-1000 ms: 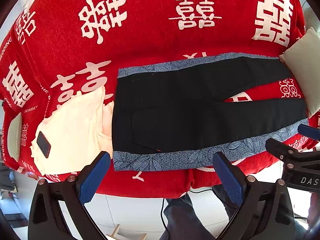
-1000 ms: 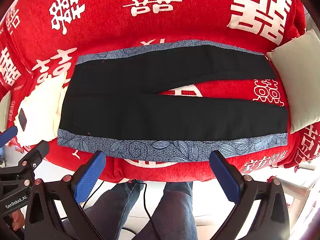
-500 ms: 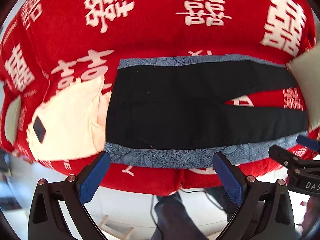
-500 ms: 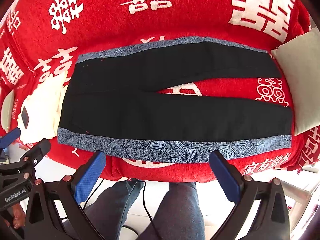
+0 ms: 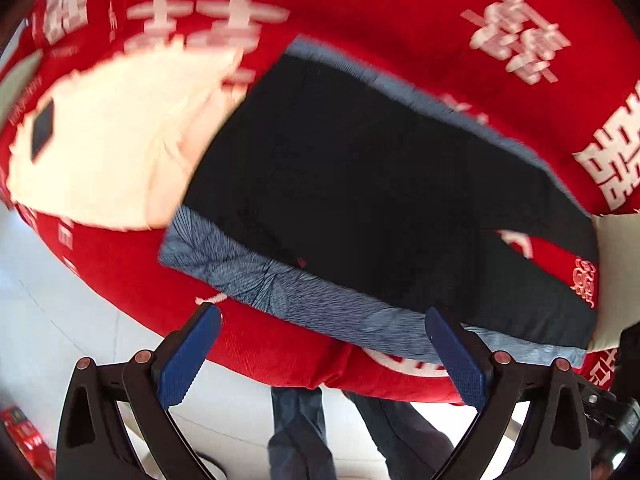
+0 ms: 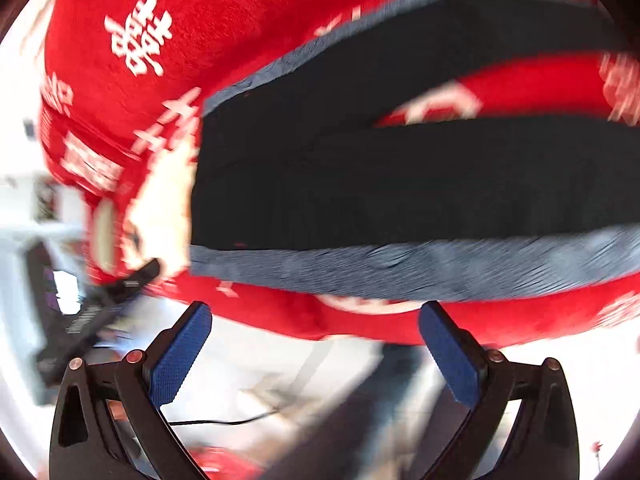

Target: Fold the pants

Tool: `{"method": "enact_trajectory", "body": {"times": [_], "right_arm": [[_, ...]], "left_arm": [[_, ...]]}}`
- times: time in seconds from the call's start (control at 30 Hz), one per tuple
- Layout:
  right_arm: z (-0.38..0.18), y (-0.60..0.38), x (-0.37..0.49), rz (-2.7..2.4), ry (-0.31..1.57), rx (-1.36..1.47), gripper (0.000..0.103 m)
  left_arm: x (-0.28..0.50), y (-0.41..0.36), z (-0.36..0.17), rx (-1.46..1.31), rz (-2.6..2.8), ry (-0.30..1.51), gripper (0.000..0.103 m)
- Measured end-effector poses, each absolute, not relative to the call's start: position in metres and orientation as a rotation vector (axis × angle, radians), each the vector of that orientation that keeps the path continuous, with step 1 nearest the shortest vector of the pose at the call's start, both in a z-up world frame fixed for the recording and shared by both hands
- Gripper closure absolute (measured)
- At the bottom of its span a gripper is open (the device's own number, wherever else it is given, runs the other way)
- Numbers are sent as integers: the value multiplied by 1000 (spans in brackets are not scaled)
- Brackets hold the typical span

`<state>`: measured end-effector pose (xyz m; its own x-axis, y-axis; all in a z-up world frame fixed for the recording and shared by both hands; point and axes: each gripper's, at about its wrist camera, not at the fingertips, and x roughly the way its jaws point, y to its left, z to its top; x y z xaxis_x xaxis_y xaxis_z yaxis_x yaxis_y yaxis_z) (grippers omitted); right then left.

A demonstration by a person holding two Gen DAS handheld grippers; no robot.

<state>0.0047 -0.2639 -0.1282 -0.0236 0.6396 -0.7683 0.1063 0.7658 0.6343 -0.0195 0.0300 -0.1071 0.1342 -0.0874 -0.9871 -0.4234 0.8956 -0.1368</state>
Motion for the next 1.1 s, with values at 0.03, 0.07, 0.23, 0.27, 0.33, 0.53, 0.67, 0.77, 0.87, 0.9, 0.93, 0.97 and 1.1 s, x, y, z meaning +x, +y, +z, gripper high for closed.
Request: {"method": "enact_trajectory", "body": {"times": [0.03,0.07,0.23,0.27,0.33,0.53,0.67,0.77,0.87,0.9,0.93,0.97,1.1], "right_arm": [[-142,-262,0,476,1556,681,0],[-152,-260,-3,483,1555,719,1],[-224,-246,-23,515,1580,927,35],[-237,-246,-30,520,1576,973,36],[-251,-246,-39,524,1562,1003,36],[-268,-257,-45,535,1457,1128,36],[-269,-252,-36,568,1382,1168,36],[-273,-246,-30,565,1361,1228,44],[-270,-244,-20,525,1352,1275,93],[-267,-244,-18,528,1344,1289,94],[-259,-243,-15,545,1331,1299,94],[-254,-242,-15,557,1327,1291,94],[-230,-239,-10,598,1314,1275,95]], "left_arm": [[-20,34,-118,-454,250,1431,1],[-22,37,-128,-472,242,1428,1],[-38,57,-179,-601,203,1412,1],[-40,59,-184,-621,197,1404,1],[-47,63,-195,-669,177,1387,1],[-51,66,-213,-704,116,1377,1],[-50,59,-217,-732,89,1382,1],[-47,57,-219,-740,78,1367,1],[-35,62,-214,-768,56,1343,1],[-32,62,-213,-793,46,1334,1],[-28,62,-212,-815,37,1322,1],[-25,64,-210,-828,34,1313,1],[-15,74,-207,-877,62,1270,35]]}}
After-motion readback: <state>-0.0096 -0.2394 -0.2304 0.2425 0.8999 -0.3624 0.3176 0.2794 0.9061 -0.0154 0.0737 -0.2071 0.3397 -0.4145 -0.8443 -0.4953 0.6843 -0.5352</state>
